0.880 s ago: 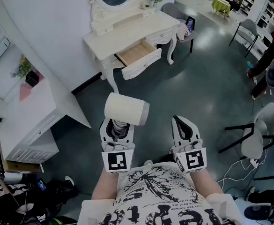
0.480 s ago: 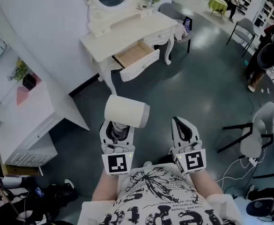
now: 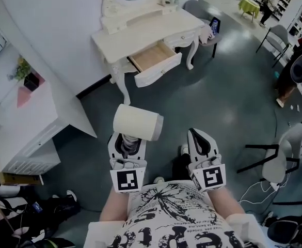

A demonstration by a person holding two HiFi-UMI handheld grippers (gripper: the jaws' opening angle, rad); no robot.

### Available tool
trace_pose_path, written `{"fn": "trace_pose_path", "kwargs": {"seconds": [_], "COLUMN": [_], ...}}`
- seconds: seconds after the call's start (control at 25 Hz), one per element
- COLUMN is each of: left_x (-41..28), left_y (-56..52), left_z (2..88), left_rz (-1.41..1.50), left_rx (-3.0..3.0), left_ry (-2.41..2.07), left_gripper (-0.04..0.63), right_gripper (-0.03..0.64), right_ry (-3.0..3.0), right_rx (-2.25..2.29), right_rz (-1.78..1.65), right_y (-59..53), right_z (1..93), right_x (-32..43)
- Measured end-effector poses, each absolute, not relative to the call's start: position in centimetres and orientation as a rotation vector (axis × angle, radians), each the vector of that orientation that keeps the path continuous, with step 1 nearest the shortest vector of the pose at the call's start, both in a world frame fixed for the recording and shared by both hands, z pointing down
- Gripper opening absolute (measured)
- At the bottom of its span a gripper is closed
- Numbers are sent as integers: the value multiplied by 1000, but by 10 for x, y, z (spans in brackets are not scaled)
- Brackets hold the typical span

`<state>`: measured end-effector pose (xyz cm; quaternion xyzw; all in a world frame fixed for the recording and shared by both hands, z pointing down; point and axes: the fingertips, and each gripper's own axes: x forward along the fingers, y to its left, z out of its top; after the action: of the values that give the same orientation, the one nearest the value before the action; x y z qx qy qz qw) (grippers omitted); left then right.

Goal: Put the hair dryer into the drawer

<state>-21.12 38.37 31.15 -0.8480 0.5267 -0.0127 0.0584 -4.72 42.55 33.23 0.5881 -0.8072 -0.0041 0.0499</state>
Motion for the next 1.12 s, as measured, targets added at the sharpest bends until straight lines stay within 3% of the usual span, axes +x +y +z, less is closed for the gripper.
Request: {"fn": "trace_pose_path", "kwargs": {"seconds": [0.28,1.12], "left_x": [-188,-12], "left_y": [335,144], "left_z": [317,310], "left_rz": [-53,-79], "left_rx": [-2528,-2377], "left_ry": [1710,1862], "left_gripper": [252,252], "right_gripper": [17,17], "right_ry": [-2535,-2694], "right_rx": [1705,1508], "right_rz": [-56,-59], "right_y": [369,145], "right_z": [332,324], "right_x": [-22,152]}}
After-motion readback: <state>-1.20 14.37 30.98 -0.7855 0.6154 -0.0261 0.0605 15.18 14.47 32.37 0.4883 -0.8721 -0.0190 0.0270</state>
